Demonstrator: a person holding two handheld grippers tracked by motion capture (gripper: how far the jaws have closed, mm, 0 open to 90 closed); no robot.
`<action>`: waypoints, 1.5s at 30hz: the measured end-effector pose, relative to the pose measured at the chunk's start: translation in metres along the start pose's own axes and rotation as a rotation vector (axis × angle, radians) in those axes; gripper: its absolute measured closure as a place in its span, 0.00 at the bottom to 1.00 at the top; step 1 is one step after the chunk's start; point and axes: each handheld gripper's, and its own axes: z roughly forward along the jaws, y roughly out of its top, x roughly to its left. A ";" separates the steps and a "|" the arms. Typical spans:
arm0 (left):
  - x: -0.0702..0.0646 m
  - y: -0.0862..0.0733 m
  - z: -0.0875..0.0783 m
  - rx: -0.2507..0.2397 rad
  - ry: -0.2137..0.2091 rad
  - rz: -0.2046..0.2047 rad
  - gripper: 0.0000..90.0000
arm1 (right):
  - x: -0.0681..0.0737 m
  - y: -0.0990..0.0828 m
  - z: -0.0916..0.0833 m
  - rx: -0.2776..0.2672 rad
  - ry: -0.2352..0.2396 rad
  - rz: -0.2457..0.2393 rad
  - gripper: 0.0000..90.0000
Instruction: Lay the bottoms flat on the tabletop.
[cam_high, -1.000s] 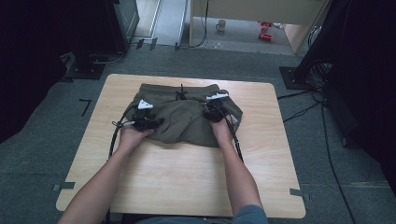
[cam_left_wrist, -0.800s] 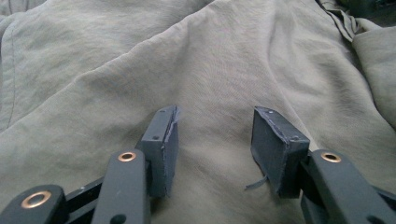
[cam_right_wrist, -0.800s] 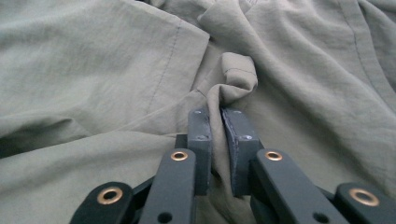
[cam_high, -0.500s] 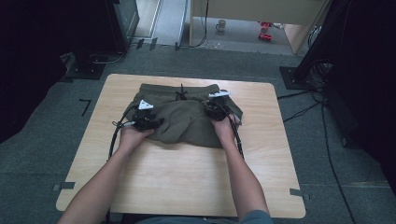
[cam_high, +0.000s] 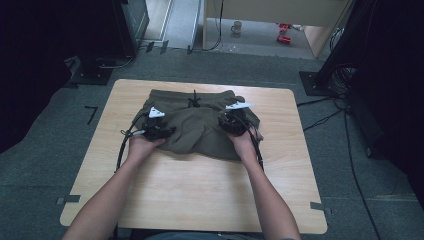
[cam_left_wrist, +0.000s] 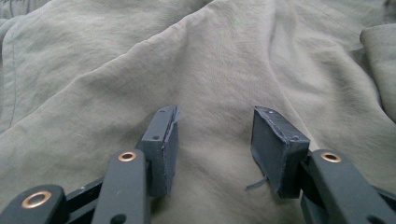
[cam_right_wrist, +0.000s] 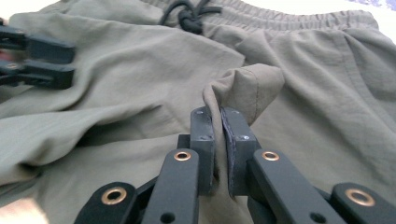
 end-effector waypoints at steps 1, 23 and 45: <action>0.000 0.000 0.000 0.000 0.000 0.000 0.56 | 0.002 -0.001 -0.002 -0.003 0.002 -0.006 0.93; 0.000 0.000 0.000 -0.003 -0.002 -0.002 0.56 | 0.039 -0.032 -0.066 -0.065 0.098 -0.063 0.93; -0.001 -0.002 0.000 -0.009 0.004 0.006 0.56 | 0.091 -0.115 -0.095 -0.088 0.123 -0.112 0.93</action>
